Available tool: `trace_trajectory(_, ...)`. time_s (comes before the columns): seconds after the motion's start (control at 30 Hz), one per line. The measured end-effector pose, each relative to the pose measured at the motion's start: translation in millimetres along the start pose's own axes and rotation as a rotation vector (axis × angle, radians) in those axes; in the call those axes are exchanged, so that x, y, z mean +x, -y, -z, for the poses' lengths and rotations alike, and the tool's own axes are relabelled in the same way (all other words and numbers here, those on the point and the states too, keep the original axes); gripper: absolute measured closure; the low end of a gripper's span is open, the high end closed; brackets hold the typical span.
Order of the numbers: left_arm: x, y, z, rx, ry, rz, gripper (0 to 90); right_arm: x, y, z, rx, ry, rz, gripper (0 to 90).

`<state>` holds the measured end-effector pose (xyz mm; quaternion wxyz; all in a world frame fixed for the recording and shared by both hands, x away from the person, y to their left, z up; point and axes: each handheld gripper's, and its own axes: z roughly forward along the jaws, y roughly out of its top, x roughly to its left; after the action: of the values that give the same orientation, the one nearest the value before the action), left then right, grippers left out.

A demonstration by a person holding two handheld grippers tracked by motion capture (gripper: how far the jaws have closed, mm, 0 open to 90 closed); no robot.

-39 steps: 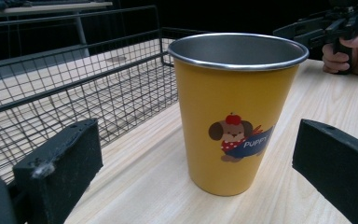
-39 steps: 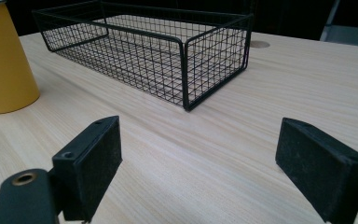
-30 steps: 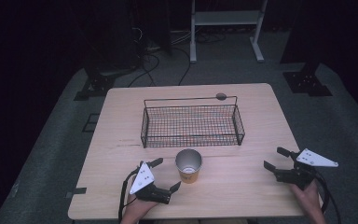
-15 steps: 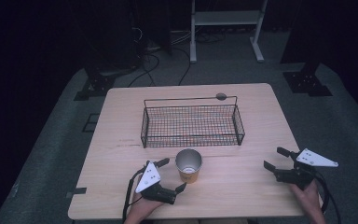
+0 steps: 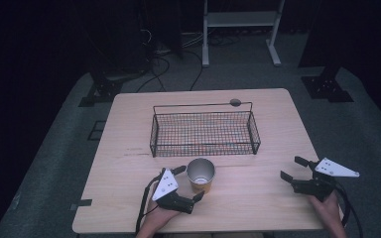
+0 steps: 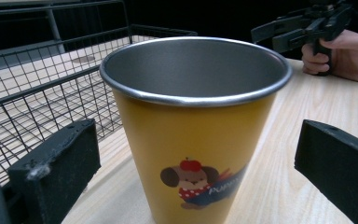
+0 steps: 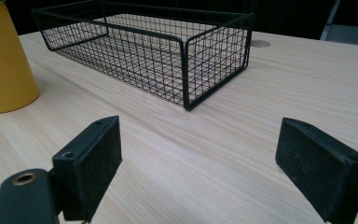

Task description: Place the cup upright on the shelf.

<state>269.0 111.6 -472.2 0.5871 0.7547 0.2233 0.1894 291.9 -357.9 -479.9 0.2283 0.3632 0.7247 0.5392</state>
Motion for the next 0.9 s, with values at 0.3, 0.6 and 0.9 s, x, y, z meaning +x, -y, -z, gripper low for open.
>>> trace_trajectory(0.3,-3.7,-3.1,-14.7,0.015,-0.005,-0.007,0.0,0.0,0.0,-0.1,0.001,0.000,-0.001,13.3)
trace_trajectory(0.6,-2.6,-6.5,-23.3,-0.002,-0.007,0.012,0.0,0.0,-0.1,0.0,0.000,-0.001,-0.002,13.3)
trace_trajectory(0.9,0.5,-7.0,-27.2,-0.012,-0.014,-0.005,13.0,0.2,-0.1,-0.2,0.000,-0.001,0.001,13.3)
